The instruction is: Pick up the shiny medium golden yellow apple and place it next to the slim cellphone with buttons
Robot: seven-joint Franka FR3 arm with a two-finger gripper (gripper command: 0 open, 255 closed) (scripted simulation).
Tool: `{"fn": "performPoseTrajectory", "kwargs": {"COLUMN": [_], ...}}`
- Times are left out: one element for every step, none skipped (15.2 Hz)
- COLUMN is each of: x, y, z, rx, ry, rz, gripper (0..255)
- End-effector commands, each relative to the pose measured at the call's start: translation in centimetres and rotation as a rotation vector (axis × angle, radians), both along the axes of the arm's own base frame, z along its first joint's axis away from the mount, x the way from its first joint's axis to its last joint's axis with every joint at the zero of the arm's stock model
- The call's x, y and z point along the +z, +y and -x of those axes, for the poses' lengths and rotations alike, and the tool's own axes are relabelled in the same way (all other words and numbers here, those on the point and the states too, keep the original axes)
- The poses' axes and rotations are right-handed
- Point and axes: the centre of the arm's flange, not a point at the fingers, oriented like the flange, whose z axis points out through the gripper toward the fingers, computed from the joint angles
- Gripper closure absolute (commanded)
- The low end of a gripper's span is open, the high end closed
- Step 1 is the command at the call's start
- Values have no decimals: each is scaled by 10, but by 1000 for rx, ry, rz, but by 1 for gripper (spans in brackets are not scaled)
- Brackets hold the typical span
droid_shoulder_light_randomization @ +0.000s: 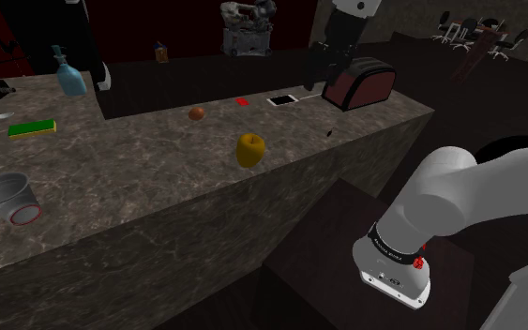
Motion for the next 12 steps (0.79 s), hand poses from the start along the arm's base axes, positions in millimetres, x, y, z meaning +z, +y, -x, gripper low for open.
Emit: {"fn": "performPoseTrajectory", "kwargs": {"x": [0,-9,-18,-28,-37,-46,-55,-65,-74,-84,-93,-103], "y": [0,3,5,7,9,10,10,11,11,10,9,8], "z": [0,-9,-18,-27,-37,-46,-55,-64,-74,-83,-92,-101], "rx": [0,-56,-112,-167,-223,-279,-335,-390,-446,-502,-558,-614], "ry": [0,5,10,15,20,25,30,35,40,45,50,55], "rz": [0,-11,-22,-33,-44,-55,-66,-77,-88,-99,-110,-121], "gripper": [0,0,0,0,0,0,0,0,0,0,0,0]}}
